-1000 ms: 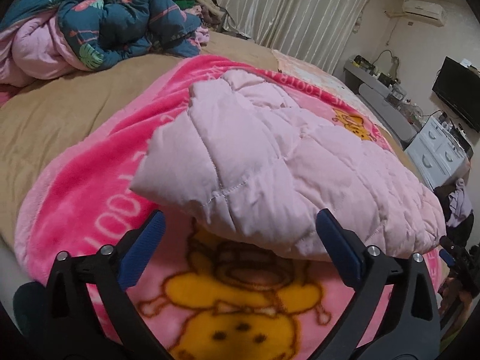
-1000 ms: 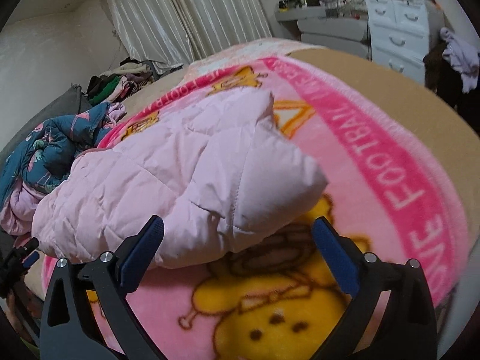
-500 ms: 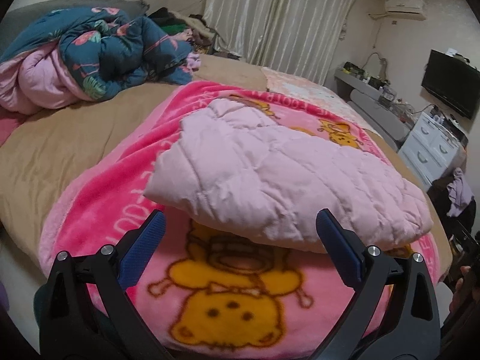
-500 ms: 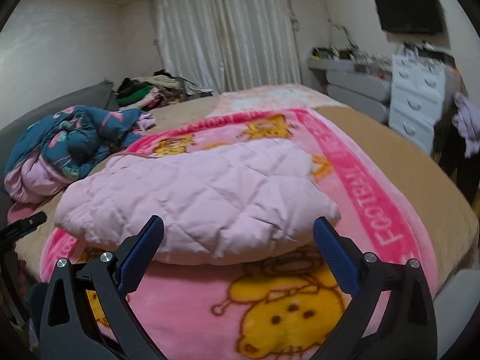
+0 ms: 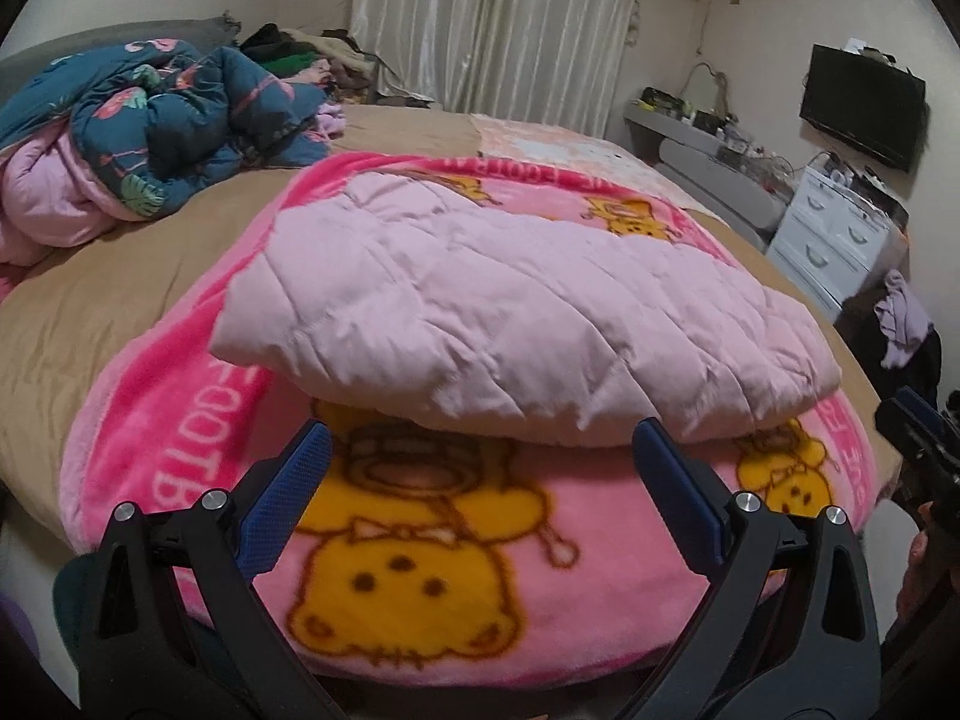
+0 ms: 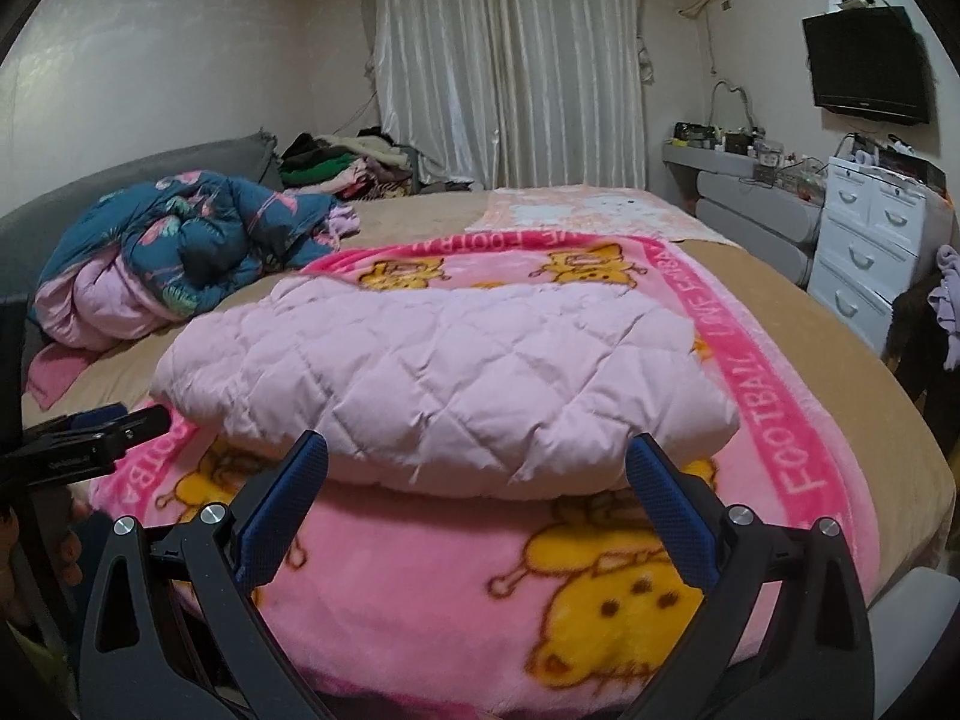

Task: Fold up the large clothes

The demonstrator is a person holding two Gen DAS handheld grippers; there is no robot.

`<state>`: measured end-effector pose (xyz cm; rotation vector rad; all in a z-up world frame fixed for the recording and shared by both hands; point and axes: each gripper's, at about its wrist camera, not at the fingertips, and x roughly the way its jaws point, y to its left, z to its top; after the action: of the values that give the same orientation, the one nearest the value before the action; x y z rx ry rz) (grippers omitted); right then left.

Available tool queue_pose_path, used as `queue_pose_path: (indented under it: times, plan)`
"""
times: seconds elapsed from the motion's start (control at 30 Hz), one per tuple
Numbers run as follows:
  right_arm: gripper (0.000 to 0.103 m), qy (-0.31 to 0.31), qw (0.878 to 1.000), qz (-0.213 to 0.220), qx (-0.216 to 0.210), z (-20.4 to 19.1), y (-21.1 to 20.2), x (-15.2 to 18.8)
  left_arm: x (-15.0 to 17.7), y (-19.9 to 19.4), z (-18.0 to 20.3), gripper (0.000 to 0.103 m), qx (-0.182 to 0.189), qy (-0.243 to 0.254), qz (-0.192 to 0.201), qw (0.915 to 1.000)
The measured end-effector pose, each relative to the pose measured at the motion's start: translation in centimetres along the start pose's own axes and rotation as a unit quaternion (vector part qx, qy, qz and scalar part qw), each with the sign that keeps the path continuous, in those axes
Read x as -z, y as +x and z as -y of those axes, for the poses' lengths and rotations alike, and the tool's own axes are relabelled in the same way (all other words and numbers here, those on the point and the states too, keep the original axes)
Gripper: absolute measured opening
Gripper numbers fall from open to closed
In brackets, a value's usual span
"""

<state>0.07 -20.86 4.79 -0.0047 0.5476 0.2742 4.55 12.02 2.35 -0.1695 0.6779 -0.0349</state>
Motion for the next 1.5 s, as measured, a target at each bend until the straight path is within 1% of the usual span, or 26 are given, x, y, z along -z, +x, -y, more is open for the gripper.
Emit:
queue_pose_path:
  times: [0.2, 0.67, 1.5]
  plan:
    - [0.099, 0.004, 1.000, -0.015, -0.008, -0.8, 0.7, 1.0, 0.9, 0.0, 1.2, 0.094, 0.007, 0.012, 0.000, 0.9999]
    - [0.099, -0.010, 0.999, -0.025, -0.021, -2.2, 1.3, 1.3, 1.2, -0.1, 2.1, 0.094, 0.011, 0.036, 0.003, 0.9993]
    - [0.099, -0.010, 0.999, -0.026, -0.017, -2.3, 1.6, 1.5, 1.1, -0.1, 2.0, 0.094, 0.002, 0.040, 0.006, 0.9992]
